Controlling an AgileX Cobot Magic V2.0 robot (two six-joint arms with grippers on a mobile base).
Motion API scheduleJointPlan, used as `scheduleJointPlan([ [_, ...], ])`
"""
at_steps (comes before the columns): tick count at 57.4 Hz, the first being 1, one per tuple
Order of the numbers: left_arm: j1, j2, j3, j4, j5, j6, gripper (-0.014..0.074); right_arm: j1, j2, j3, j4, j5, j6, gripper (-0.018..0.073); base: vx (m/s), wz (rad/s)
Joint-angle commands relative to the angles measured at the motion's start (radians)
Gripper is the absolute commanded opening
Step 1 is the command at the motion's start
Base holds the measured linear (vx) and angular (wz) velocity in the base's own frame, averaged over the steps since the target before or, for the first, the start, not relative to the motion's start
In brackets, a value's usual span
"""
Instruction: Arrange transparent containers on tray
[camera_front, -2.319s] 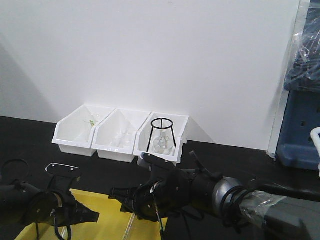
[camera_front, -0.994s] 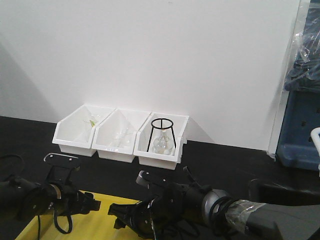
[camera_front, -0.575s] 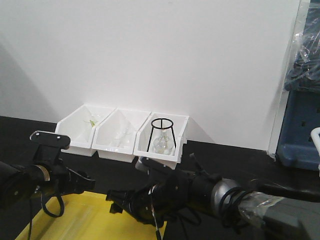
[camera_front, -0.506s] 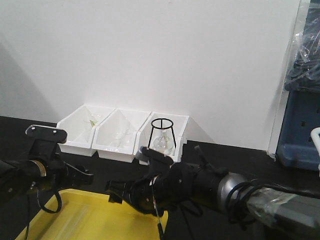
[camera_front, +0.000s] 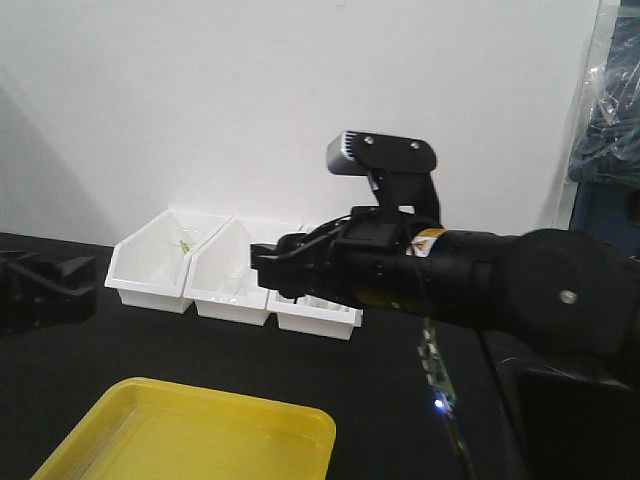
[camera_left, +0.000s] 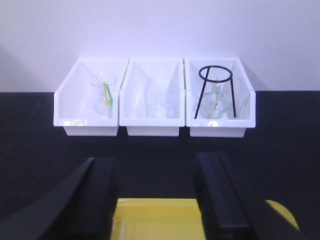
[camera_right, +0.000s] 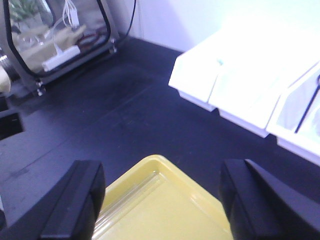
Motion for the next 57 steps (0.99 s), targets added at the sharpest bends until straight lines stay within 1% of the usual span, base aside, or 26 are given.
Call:
scheduleJointPlan([
  [1,0.001,-0.120,0.038,0.002,-0.112,-0.010,0.0449,-0.003,-0.104,0.037,-0.005,-0.104,-0.040,0.0536,0.00,0.00],
  [7,0.001,-0.204,0.084,0.001,-0.114,-0.010,0.0449,-0.003,-0.136,0.072,-0.004,-0.094,-0.041,0.0536,0.00,0.00],
  [13,0.001,-0.270,0.112,0.001,-0.082,-0.010,0.0449,-0.003,-0.140,0.080,0.003,-0.086,-0.041,0.0536,0.00,0.00],
  [22,0.001,-0.327,0.116,0.000,-0.044,-0.010,0.0449,-0.003,-0.137,0.081,0.002,-0.085,-0.041,0.0536,0.00,0.00],
  [57,0.001,-0.346,0.130,-0.006,-0.038,-0.009,0.0448,-0.003,-0.137,0.085,0.002,-0.084,-0.041,0.0536,0.00,0.00],
])
